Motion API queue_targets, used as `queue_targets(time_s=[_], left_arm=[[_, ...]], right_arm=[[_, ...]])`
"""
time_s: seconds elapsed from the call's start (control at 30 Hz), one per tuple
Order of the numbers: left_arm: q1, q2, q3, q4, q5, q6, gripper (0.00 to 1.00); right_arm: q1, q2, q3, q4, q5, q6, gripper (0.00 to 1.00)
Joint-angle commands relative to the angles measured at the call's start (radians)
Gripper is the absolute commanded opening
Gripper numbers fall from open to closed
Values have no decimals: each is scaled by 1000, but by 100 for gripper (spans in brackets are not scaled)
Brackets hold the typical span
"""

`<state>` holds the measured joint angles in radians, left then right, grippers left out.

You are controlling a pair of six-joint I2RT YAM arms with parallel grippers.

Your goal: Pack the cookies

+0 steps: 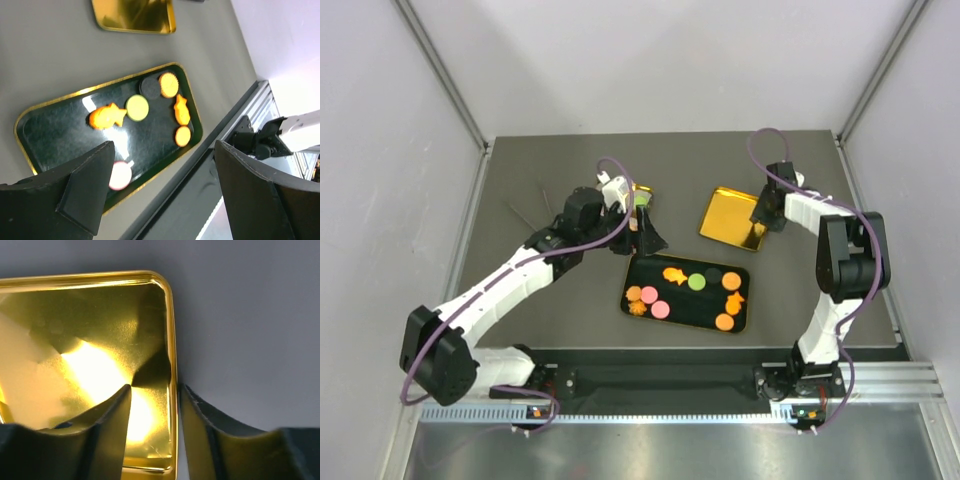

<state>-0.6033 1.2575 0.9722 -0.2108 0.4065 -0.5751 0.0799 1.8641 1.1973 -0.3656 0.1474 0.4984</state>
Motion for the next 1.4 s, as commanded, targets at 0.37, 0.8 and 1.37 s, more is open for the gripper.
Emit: queue_targets(time_s=[0.37,0.8,1.37], left_arm=[[52,437,264,200,-49,-14,86],[158,729,577,222,207,9,89],[158,698,523,277,253,-42,58]], right_arm=[[-17,-72,19,19,-135,40,0],[29,-279,-64,50,-308,94,0],[124,-378,-143,142,-444,181,0]])
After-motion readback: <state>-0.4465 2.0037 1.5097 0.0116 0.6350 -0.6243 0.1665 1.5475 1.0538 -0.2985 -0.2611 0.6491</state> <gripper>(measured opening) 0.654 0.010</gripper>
